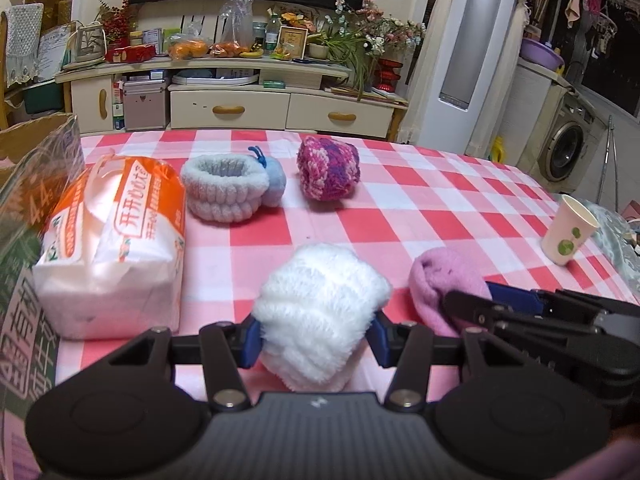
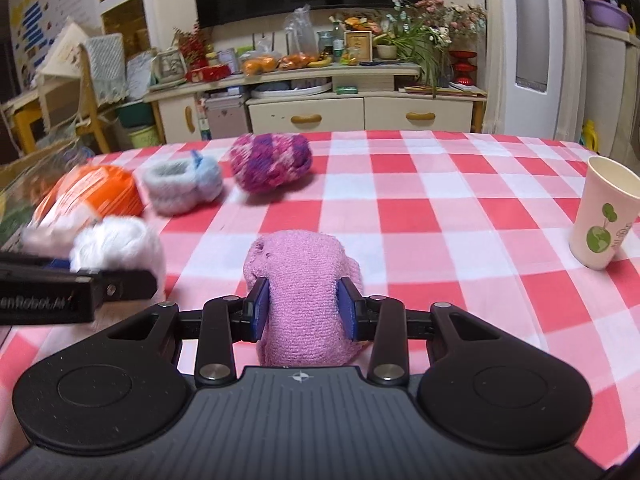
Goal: Organize soft objects
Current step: 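Lift and carry the slipper and sock over the cardboard box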
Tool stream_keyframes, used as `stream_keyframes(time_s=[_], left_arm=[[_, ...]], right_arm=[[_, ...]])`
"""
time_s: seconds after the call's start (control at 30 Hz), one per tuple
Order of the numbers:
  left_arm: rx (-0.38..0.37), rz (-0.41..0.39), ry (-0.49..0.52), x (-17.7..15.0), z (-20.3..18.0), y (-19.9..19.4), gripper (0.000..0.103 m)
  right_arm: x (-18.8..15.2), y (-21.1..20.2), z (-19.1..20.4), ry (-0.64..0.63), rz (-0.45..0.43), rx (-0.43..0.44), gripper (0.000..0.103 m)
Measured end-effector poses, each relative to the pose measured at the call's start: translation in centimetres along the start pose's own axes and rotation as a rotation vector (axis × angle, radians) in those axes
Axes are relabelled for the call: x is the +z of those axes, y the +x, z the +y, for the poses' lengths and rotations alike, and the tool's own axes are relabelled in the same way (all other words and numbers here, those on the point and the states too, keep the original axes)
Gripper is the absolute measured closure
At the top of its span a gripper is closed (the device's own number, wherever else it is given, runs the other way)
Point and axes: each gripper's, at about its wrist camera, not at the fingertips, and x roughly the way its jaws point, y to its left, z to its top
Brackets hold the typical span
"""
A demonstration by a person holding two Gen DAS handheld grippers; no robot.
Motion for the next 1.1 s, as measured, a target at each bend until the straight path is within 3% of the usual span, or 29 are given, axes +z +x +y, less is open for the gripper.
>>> stream_keyframes(time_s=[0.6,0.87,1.1], left_arm=[[-0.057,-0.076,-0.023,-0.2,1.4,-5.9,0.053],[-0.054,-0.121,-0.046,0.8,3.2,-7.9,0.053],[-0.042,-0.178,-0.084,2.3,5.4,-10.0,0.053]], right_arm=[[-2.0,-6.4,3.2,-0.051,-0.038,-0.035,0.064],[-0.1,-8.9,5.5,-0.087,-0.125,-0.045,0.064],[2.6,-10.4,8.6,-0.12,-0.203,0.001,0.064]])
